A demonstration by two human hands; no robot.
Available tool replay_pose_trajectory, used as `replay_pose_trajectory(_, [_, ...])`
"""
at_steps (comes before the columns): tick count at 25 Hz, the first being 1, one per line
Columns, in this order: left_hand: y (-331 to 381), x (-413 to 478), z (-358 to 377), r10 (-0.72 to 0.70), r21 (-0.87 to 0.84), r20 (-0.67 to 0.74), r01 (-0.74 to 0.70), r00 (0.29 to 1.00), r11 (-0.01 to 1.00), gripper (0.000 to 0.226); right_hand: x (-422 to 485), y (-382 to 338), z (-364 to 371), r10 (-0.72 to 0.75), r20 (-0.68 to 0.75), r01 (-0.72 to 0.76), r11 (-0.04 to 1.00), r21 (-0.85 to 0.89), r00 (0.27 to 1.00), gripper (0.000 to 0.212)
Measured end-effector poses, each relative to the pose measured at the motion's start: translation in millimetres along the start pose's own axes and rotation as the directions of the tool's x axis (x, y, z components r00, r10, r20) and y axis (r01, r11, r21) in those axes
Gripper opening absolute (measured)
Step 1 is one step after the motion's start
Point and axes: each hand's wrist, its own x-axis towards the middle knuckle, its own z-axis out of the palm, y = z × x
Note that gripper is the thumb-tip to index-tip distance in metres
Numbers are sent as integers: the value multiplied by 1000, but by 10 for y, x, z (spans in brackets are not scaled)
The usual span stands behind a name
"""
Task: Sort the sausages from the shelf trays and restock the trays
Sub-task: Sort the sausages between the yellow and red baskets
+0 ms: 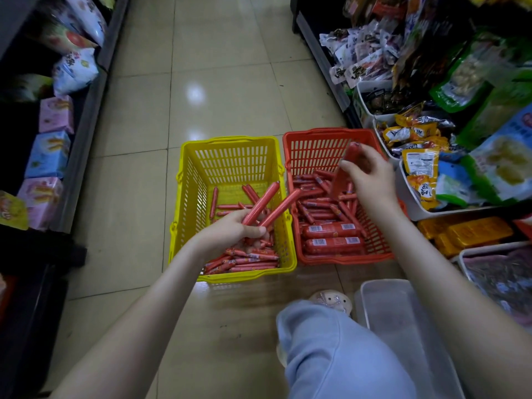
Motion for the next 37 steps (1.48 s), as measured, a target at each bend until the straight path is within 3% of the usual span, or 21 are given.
replay_pose_trajectory(1, [-5,12,17,16,-20,-14,-17,1000,1000,12,89,29,-9,-94,23,96,966,-240,995,34])
replay_pose_trajectory(3, [-22,53,50,37,-29,-55,-39,998,999,8,213,20,29,-94,206,185,854,-486,974,53])
replay_pose_trajectory(4, [-36,82,55,41,14,-78,-40,996,999,12,224,12,78,-59,325,235,811,-535,944,66])
replay_pose_trajectory(6, [-67,147,33,49,256,-132,-13,990,967,23,122,5,255,-61,575,445,702,-556,816,90])
replay_pose_trajectory(8, [-122,217,-18,94,560,-159,11,983,828,34,-77,69,506,-115,756,686,524,-504,644,99])
replay_pose_trajectory(10, [-148,242,-58,114,697,-170,38,979,716,42,-260,205,723,-184,810,803,368,-469,558,88])
replay_pose_trajectory(11, [-156,234,-81,109,704,-176,48,978,709,43,-312,263,806,-197,809,811,350,-469,553,76])
replay_pose_trajectory(13, [-216,223,-171,99,670,-191,56,977,741,39,-341,291,927,-124,807,745,486,-458,577,54])
replay_pose_trajectory(15, [-284,186,-262,110,665,-201,53,973,745,35,-360,298,1012,-56,844,719,556,-417,533,51])
replay_pose_trajectory(17, [-358,185,-374,94,629,-241,81,966,773,33,-397,315,1115,-89,858,773,487,-406,507,61])
replay_pose_trajectory(19, [-424,198,-454,64,591,-278,118,959,798,31,-438,419,1231,-152,861,845,336,-416,484,55])
replay_pose_trajectory(20, [-474,211,-488,47,637,-283,151,958,756,36,-444,475,1280,-129,862,848,299,-438,490,53])
replay_pose_trajectory(21, [-536,230,-526,19,738,-281,204,959,644,49,-449,539,1319,-59,864,835,294,-464,501,57])
replay_pose_trajectory(23, [-711,277,-567,-29,906,-296,290,955,308,81,-471,647,1323,175,864,812,297,-503,472,73])
replay_pose_trajectory(24, [-781,309,-549,-11,927,-302,296,953,231,88,-473,696,1270,222,856,807,291,-515,466,76])
replay_pose_trajectory(26, [-803,365,-426,104,934,-287,255,952,249,81,-492,789,1085,185,832,779,291,-555,524,70])
replay_pose_trajectory(31, [-431,516,318,352,951,-98,-17,931,309,54,-724,812,222,81,661,597,356,-718,746,54])
replay_pose_trajectory(34, [-38,506,1019,459,939,18,-172,888,296,51,-1007,772,-474,85,433,369,394,-842,897,51])
replay_pose_trajectory(37, [338,384,1810,542,911,195,-355,818,208,49,-1413,730,-1168,114,184,133,357,-925,976,54])
